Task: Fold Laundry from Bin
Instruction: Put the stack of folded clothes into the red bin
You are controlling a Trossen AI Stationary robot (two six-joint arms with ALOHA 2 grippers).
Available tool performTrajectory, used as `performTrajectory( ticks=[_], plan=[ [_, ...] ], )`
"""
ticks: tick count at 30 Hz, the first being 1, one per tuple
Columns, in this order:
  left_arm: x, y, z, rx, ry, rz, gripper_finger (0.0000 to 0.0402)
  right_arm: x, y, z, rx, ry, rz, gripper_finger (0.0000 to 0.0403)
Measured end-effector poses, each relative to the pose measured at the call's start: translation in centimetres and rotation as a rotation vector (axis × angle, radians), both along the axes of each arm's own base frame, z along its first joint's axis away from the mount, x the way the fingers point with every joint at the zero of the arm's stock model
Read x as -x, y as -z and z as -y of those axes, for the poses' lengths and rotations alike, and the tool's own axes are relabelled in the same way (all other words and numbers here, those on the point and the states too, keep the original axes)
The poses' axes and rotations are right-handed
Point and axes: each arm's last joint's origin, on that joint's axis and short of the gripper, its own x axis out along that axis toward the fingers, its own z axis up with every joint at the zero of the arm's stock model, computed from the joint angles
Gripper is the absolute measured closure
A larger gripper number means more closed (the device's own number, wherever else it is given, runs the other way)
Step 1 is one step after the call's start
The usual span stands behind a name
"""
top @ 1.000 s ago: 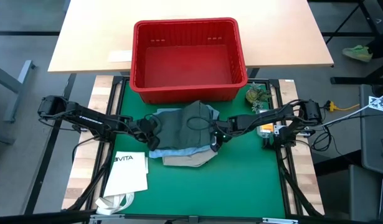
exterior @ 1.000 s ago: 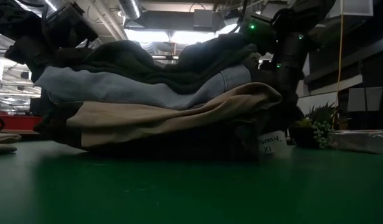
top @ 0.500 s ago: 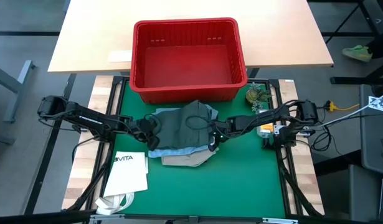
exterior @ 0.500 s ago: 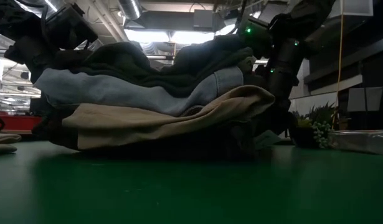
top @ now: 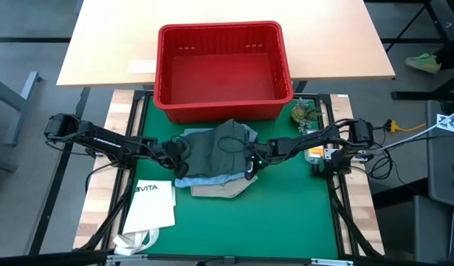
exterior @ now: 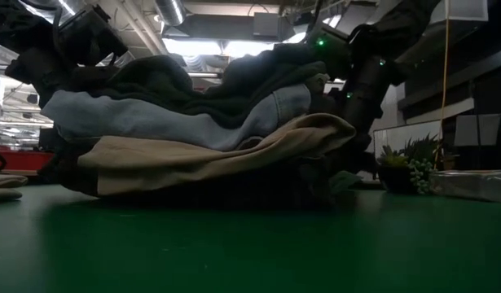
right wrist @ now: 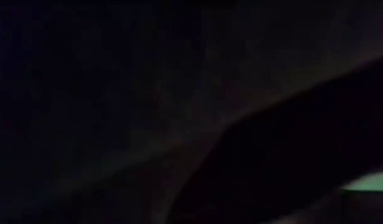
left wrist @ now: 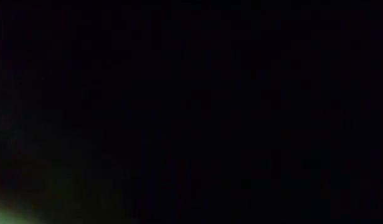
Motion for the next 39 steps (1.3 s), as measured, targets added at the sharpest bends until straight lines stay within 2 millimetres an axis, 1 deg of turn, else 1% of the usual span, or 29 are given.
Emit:
performTrajectory(
  ticks=[6,8,12,16,21,26,30,34,39],
  plan=[
    [0.0,0.0,0.0,0.001,0.0,0.0,0.0392,-0.2,-0.1,0.0,0.003,-0.04,0.024,0.0378],
    [0.0,0.0,0.0,0.003,0.002,-0.001,0.0392,-0.3,-0.1,0.0,0.015,-0.059,0.034,0.0393],
    [0.1,0.0,0.0,0.005,0.005,-0.002,0.0392,-0.3,-0.4,0.0,0.024,-0.084,0.053,0.039],
    [0.3,-0.4,0.1,0.018,0.014,0.015,0.0394,-0.3,-1.5,-0.1,0.045,-0.129,0.095,0.0397],
    [0.7,-1.9,0.2,0.067,0.015,0.103,0.0398,0.0,-3.7,-0.2,0.055,-0.14,0.171,0.0399],
    [1.2,-3.4,0.2,0.088,0.002,0.204,0.0399,0.1,-4.7,-0.3,0.058,-0.139,0.213,0.04],
    [1.4,-4.5,0.2,0.09,0.006,0.292,0.0399,-0.4,-5.5,-0.2,0.064,-0.143,0.265,0.0401],
    [1.2,-5.6,0.2,0.096,0.018,0.397,0.0399,-1.3,-6.8,0.0,0.082,-0.153,0.345,0.0401],
    [1.1,-6.0,0.7,0.105,0.045,0.444,0.04,-2.0,-8.1,0.1,0.104,-0.189,0.387,0.0401]
  ],
)
